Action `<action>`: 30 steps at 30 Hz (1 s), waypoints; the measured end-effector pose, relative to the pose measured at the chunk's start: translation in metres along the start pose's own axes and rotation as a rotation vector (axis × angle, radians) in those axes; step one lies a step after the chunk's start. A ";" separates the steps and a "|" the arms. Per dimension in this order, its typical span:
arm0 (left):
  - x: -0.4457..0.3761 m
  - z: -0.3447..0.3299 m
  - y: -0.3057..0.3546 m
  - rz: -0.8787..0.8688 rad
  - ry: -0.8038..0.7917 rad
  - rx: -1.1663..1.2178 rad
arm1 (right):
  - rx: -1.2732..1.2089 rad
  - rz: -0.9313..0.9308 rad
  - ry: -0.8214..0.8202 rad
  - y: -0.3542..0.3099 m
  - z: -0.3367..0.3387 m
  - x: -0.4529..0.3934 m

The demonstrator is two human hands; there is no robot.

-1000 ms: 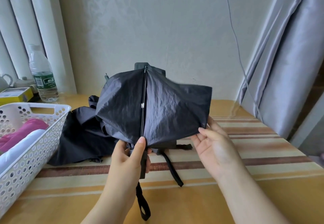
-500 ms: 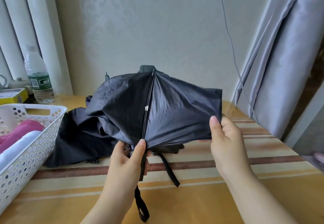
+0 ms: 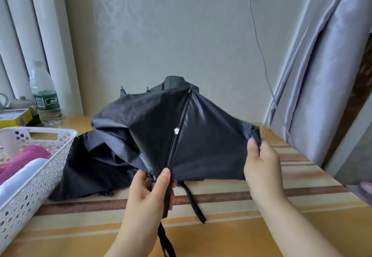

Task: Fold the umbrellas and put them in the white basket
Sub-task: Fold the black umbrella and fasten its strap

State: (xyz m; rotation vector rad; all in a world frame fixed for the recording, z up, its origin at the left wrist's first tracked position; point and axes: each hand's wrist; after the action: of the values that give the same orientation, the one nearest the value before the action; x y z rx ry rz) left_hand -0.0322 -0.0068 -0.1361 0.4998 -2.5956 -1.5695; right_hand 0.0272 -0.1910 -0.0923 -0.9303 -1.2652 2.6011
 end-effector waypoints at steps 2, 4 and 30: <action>0.000 0.001 -0.002 -0.002 -0.018 -0.002 | 0.001 -0.137 -0.115 0.005 -0.007 -0.005; 0.000 0.002 -0.003 -0.030 -0.052 -0.028 | -0.073 -0.183 -0.151 0.007 -0.008 -0.011; -0.001 0.002 -0.009 -0.081 -0.138 -0.086 | 0.227 0.492 -0.263 -0.105 0.018 -0.072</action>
State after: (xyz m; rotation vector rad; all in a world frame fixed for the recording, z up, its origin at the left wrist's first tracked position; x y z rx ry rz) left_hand -0.0300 -0.0088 -0.1443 0.5129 -2.6221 -1.7933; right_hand 0.0574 -0.1597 0.0284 -0.9813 -0.8318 3.2534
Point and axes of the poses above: each hand's wrist, its own x-axis away from the middle knuckle, its own z-axis out of the back of the hand, y = z × x, and after that the axes turned 11 degrees about x, right-handed
